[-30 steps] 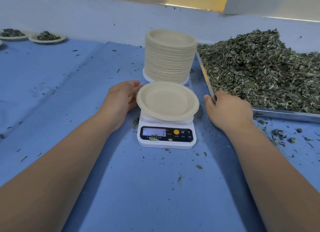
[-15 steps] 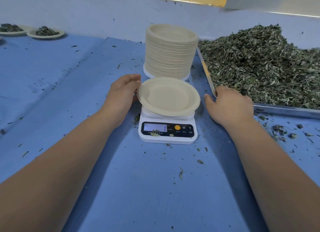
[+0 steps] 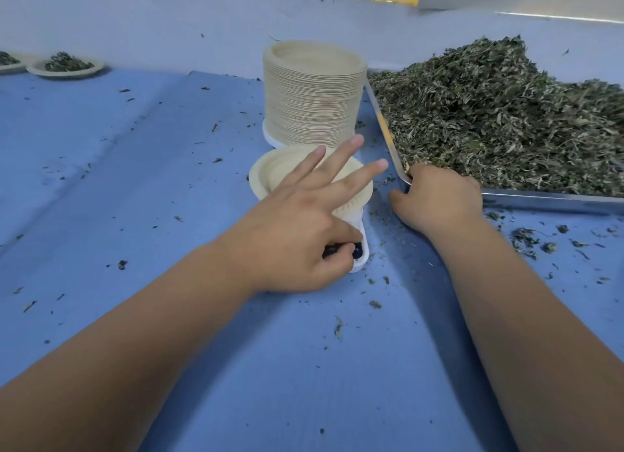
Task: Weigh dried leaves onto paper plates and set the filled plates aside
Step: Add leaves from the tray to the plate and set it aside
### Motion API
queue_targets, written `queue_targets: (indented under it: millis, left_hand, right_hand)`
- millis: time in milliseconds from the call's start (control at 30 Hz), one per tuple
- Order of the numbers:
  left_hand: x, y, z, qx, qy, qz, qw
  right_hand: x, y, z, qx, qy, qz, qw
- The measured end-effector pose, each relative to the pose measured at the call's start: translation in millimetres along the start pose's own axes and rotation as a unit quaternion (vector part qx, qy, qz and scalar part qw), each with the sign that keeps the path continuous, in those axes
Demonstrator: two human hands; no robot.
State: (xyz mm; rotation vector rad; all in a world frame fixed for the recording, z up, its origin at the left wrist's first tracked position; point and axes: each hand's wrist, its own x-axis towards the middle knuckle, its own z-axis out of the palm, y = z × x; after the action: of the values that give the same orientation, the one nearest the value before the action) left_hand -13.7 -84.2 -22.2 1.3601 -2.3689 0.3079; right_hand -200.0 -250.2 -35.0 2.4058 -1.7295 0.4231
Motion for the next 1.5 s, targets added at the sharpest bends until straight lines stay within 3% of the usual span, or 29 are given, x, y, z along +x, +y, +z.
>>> queue_targets:
  millis: [733, 900, 1100, 1200, 1300, 1400, 1500]
  left_hand:
    - [6.5, 8.5, -1.5, 0.060, -0.053, 0.010, 0.997]
    - [3.9, -2.0, -2.7, 0.055, 0.046, 0.013, 0.997]
    - [-0.2, -19.5, 2.6, -0.014, 0.127, -0.045, 0.991]
    - [-7.2, -30.1, 6.4, -0.117, 0.219, -0.180, 0.952]
    - [-12.9, -41.9, 7.7, -0.250, 0.297, -0.334, 0.859]
    - [-14.9, -52.5, 5.5, -0.304, 0.314, -0.453, 0.777]
    - [-17.3, -61.3, 10.9, -0.319, 0.302, -0.517, 0.735]
  right_hand:
    - [-2.8, -2.2, -2.4, -0.012, -0.009, -0.004, 1.000]
    - [-1.8, -1.6, -1.4, -0.003, -0.007, 0.000, 1.000]
    - [-1.3, 0.6, 0.6, 0.007, 0.010, -0.009, 1.000]
    - [-0.2, 2.0, 0.9, 0.019, 0.017, -0.014, 1.000]
    - [0.3, 3.9, 1.8, 0.026, 0.022, -0.026, 0.999]
    - [0.0, 4.3, 2.6, 0.039, 0.028, -0.035, 0.998]
    - [0.6, 4.8, 4.2, 0.053, 0.037, -0.036, 0.997]
